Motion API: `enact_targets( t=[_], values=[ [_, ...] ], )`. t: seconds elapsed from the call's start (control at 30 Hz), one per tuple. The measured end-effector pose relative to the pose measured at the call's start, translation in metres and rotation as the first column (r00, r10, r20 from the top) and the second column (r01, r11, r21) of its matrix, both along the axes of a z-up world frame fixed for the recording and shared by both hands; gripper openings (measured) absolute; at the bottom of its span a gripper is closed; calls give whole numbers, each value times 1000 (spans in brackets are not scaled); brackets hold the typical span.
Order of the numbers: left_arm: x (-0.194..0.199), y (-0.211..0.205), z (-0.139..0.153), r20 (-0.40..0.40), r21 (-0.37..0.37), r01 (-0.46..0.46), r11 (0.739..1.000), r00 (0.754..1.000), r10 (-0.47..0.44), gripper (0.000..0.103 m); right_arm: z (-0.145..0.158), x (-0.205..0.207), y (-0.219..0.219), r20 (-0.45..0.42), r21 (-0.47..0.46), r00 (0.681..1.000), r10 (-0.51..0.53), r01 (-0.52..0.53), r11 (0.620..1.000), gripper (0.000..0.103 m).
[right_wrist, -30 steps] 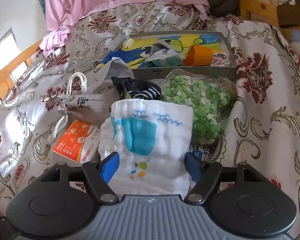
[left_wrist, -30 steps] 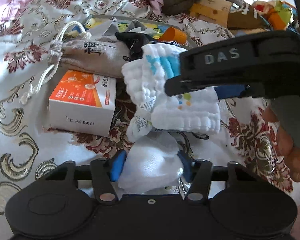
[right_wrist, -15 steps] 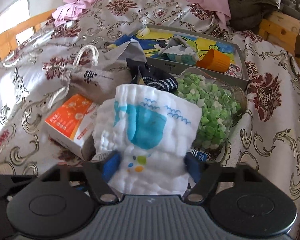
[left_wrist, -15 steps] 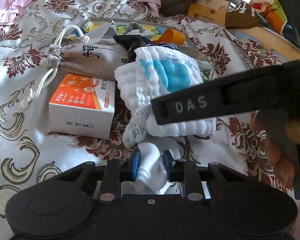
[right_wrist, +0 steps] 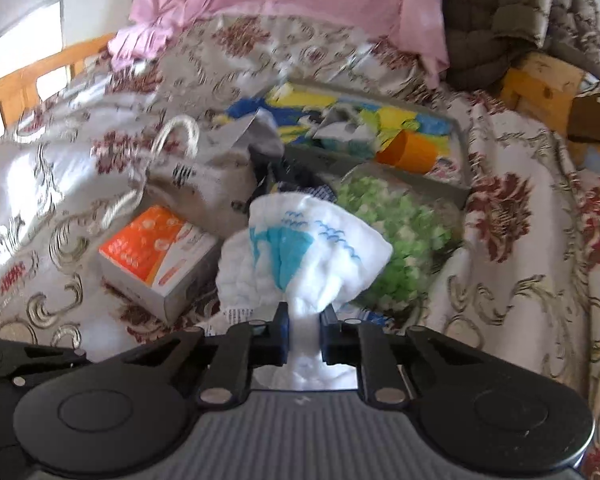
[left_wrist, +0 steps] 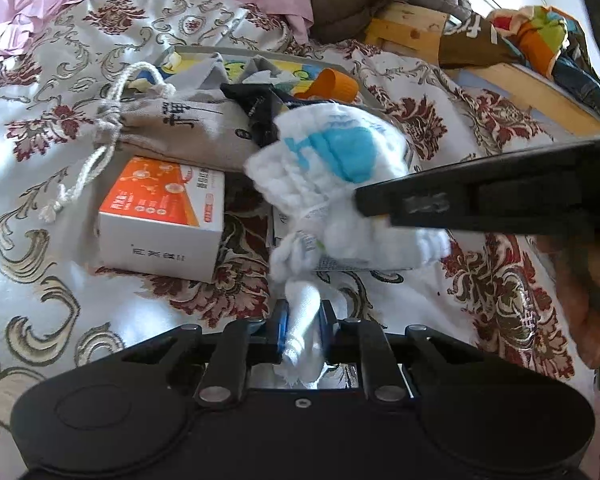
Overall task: Organize soft objects
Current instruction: 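Carry the tissue and towel over the painting tray with both grippers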
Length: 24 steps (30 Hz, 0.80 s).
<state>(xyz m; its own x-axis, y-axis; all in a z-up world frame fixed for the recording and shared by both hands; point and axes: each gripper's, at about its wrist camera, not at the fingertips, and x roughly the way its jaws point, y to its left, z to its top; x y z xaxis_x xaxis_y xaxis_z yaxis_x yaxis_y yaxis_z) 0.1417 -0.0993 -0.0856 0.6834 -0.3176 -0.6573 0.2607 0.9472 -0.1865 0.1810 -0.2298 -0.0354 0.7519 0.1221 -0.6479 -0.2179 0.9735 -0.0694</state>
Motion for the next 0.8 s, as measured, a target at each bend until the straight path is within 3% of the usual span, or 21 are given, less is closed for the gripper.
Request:
enact_targets(
  t=[0.23,0.43,0.8],
  values=[
    [-9,13,13,69,-34,-51,998,996,53,16,19,-14,-8,150,12,989,-21,20,1000,14],
    [-14,18,24,138,-58,-87,995,986,94,16,32,-28,-3,298,-22,954,-14,22,1000,13],
    [2,22,65,255,-84,-86,993,961,105,16,52,-24,-24,461,98,881,-108,70,993,13]
  ],
)
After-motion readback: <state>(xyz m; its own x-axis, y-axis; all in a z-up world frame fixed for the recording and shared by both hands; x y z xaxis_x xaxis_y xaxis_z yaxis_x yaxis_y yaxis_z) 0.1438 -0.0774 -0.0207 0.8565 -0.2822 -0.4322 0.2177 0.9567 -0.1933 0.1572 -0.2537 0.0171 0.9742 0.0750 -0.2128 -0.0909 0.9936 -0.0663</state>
